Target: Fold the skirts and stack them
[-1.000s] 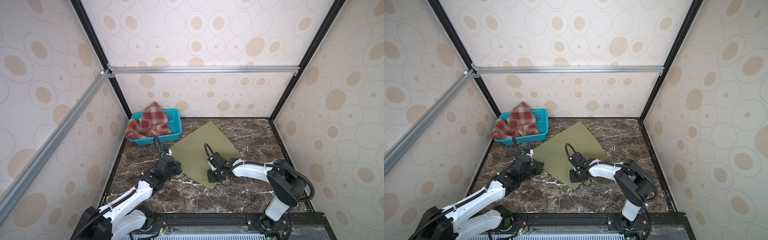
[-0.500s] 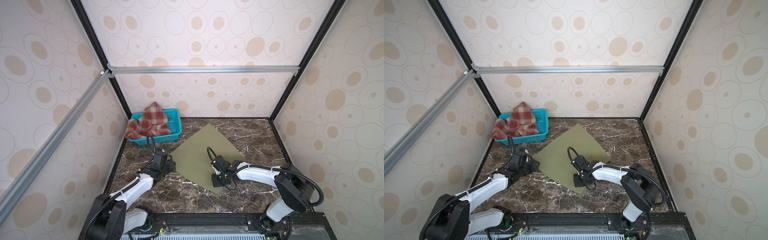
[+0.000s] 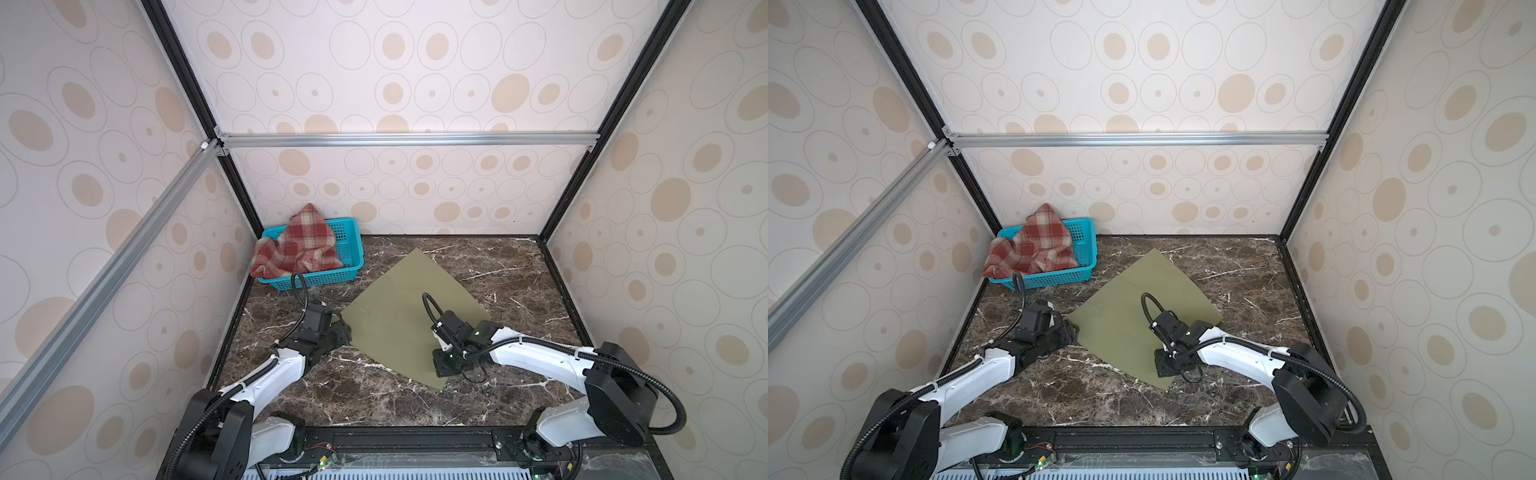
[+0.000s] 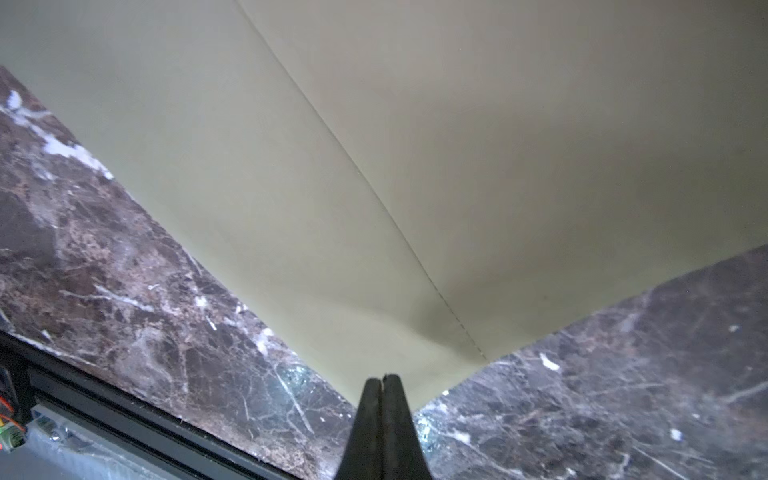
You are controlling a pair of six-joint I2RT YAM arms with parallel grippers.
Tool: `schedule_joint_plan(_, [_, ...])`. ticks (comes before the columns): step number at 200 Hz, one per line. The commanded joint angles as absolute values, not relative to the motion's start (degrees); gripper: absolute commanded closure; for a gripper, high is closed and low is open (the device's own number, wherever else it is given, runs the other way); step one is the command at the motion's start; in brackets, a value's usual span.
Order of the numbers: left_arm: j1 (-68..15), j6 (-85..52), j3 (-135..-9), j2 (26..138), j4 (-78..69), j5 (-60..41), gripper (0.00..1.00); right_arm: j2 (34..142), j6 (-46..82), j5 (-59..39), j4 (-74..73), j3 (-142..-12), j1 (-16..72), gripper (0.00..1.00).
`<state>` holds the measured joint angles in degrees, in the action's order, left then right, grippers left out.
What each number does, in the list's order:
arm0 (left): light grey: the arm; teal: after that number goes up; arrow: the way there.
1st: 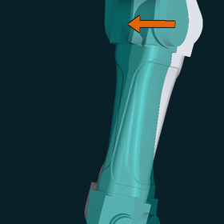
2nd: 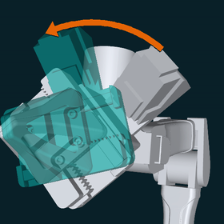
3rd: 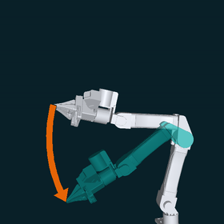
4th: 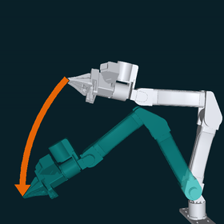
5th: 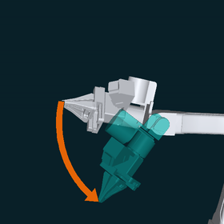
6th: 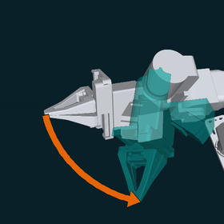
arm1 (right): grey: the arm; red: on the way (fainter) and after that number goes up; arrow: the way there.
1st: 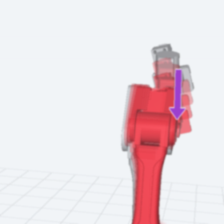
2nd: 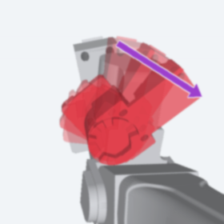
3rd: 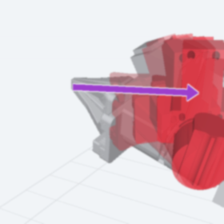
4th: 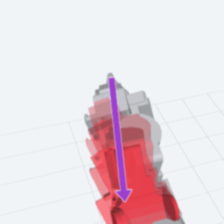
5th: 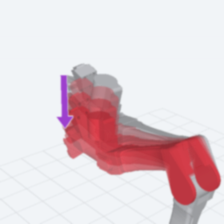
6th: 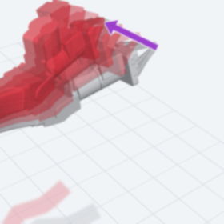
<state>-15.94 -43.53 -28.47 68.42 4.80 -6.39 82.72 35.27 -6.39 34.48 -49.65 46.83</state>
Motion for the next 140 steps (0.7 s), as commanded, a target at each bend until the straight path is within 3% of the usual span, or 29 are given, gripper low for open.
schedule_joint_plan(1, [-14.2,-40.7,-31.7,70.4,7.8,-6.1,0.40,82.7,34.1,-5.3,34.6,-51.9,47.0,1.00])
schedule_joint_plan(56, [-10.1,-39.2,-32.7,73.9,6.1,-6.6,0.51,85.6,35.2,-7.7,30.7,-52.0,45.4,1.00])
schedule_joint_plan(140, [-8.7,-39.2,-33.3,78.0,0.0,-7.1,0.56,89.1,33.8,-10.7,30.4,-54.3,43.2,1.00])
